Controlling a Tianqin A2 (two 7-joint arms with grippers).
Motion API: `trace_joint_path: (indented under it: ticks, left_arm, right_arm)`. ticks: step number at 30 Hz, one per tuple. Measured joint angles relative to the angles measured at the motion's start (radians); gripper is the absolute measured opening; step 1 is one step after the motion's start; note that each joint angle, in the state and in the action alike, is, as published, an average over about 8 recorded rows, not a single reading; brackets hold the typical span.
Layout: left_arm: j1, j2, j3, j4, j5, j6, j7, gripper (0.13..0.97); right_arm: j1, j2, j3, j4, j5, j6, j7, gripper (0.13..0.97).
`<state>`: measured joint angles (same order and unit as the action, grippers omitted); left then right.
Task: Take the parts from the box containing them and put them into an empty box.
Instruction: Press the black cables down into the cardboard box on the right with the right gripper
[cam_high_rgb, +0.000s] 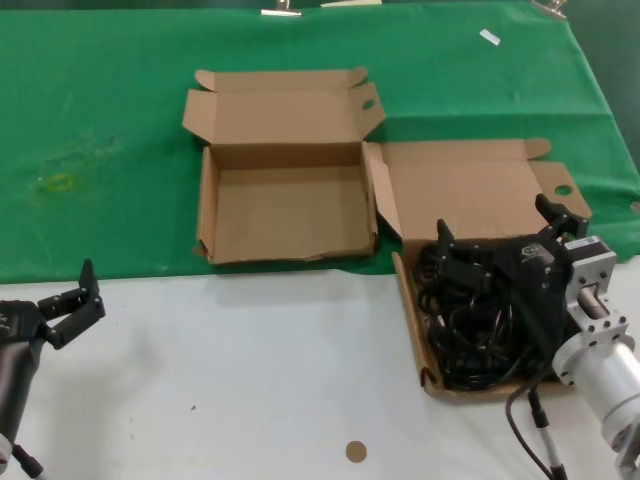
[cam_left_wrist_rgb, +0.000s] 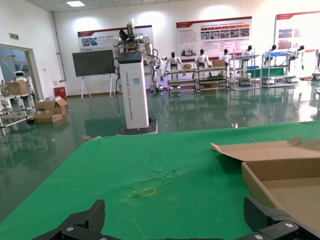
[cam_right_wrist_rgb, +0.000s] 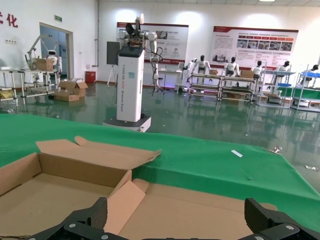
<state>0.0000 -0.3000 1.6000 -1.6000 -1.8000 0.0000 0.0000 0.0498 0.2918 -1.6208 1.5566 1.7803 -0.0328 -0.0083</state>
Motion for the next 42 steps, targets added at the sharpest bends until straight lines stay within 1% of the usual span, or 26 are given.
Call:
trace_joint_path:
  ticks: [16, 25, 33, 37, 42]
  left_arm:
    - [0.000, 0.000, 0.000, 0.000, 0.000, 0.000, 0.000, 0.965]
    - [0.000, 0.000, 0.000, 0.000, 0.000, 0.000, 0.000, 0.949]
    - [0.000, 0.000, 0.000, 0.000, 0.000, 0.000, 0.000, 0.865]
    - [0.000, 0.000, 0.000, 0.000, 0.000, 0.000, 0.000, 0.865]
    - [0.000, 0.000, 0.000, 0.000, 0.000, 0.000, 0.000, 0.767]
  right_arm:
    - [0.000, 0.000, 0.000, 0.000, 0.000, 0.000, 0.000, 0.966]
    - [0.000, 0.000, 0.000, 0.000, 0.000, 0.000, 0.000, 0.966]
    - [-0.001, 0.014, -0.016, 0.000, 0.007, 0.015, 0.008, 0.966]
    - [0.000, 0.043, -0.046, 0.003, 0.022, 0.038, 0.015, 0.966]
    - [0.007, 0.114, -0.109, 0.014, 0.072, 0.085, 0.010, 0.966]
